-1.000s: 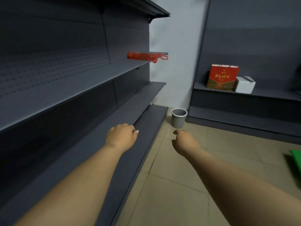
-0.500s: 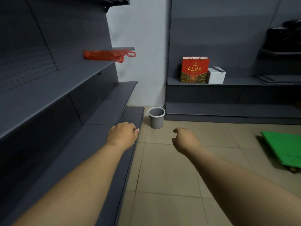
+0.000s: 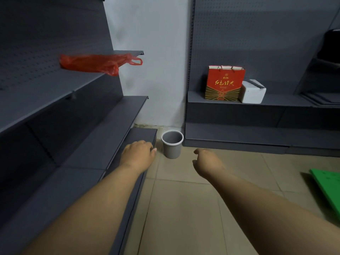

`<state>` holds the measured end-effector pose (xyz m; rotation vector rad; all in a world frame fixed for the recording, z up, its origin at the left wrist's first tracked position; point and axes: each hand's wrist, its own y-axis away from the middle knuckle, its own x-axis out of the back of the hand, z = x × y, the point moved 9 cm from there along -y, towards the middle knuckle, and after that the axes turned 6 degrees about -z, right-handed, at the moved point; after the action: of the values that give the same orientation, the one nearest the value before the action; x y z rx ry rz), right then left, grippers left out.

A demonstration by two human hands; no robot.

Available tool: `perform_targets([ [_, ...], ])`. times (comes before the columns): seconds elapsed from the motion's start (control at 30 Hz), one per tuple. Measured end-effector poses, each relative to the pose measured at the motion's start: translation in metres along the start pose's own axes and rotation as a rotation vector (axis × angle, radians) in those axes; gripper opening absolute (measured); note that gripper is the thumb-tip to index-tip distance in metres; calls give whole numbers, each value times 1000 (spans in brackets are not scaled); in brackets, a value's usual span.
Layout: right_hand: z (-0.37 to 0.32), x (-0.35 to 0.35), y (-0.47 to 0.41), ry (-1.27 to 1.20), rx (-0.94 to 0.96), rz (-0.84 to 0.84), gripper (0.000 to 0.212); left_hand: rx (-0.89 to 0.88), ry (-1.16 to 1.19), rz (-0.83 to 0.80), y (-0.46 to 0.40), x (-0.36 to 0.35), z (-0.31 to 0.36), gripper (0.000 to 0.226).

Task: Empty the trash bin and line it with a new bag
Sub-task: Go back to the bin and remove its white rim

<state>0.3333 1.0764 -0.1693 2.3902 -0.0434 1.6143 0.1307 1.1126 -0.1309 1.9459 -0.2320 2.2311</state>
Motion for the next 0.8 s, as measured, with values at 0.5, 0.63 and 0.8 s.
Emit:
perform_targets([
  [0.5, 21, 64, -259, 87, 12, -12, 37, 40, 86, 1, -269, -7, 27, 37],
  [0.63, 15, 71, -334, 86, 6, -9, 38, 32, 85, 7, -345, -15, 19, 35],
  [0.8, -3, 83, -437, 62, -19, -46, 41, 12, 114, 6, -452, -22, 0, 37],
])
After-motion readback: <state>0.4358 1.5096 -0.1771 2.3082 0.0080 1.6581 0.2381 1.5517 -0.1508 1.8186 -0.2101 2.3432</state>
